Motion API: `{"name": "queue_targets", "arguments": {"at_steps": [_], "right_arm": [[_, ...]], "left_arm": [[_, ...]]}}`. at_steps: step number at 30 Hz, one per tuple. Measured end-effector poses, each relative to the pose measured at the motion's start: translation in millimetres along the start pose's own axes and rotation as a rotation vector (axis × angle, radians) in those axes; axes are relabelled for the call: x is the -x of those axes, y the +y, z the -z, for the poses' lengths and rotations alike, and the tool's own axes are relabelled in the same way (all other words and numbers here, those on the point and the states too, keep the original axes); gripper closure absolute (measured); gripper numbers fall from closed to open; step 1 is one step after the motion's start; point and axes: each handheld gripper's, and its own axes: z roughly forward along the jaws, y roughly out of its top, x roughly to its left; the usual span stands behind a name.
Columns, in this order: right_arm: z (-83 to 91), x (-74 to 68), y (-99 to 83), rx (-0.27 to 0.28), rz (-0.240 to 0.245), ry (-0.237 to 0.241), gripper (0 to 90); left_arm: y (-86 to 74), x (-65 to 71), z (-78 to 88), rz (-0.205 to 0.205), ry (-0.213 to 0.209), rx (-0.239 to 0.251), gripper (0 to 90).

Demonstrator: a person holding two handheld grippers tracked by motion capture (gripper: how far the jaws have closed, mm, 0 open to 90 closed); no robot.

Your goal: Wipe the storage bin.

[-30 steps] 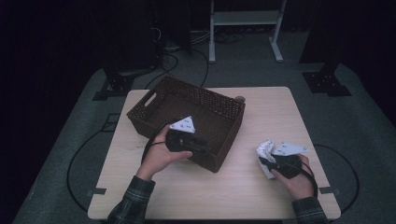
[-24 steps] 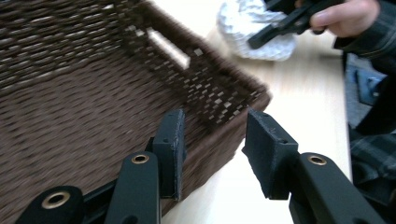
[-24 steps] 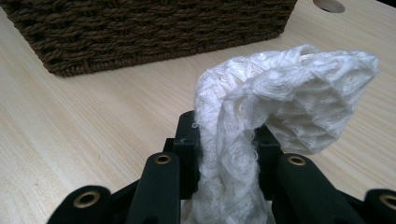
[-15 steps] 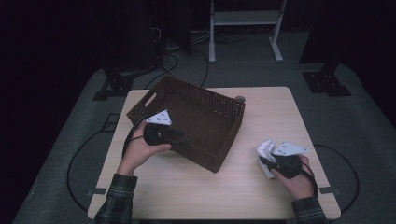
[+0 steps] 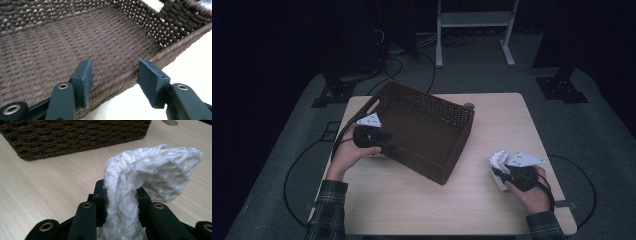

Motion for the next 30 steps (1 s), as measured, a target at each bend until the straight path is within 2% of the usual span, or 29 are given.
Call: {"name": "queue_targets", "arguments": {"at_steps": [4,11,17,24,30], "right_arm": [[-0.6,-1.4,0.1,-0.003,0.002,0.002,69.5],[-1.1,-1.9,-0.1,-0.006,0.002,0.001,69.5],[-0.6,-0.7,-0.4,-0.005,0.004,-0.003,69.4],[0.6,-0.6,-0.4,-0.003,0.011,-0.004,69.4],[0.0,-0.8,-0.2,-0.005,0.014,-0.003,69.4]], "left_arm": [[0.3,2.5,-3.0,-0.028,-0.007,-0.015,44.1],[-1.2,7.6,-3.9,-0.019,-0.016,-0.002,47.0],[3.3,22.8,-10.1,-0.041,-0.041,-0.024,51.4],[8.7,38.4,-17.2,-0.065,-0.099,-0.038,61.7],[15.8,54.3,-26.0,-0.097,-0.136,-0.059,62.8]]}}
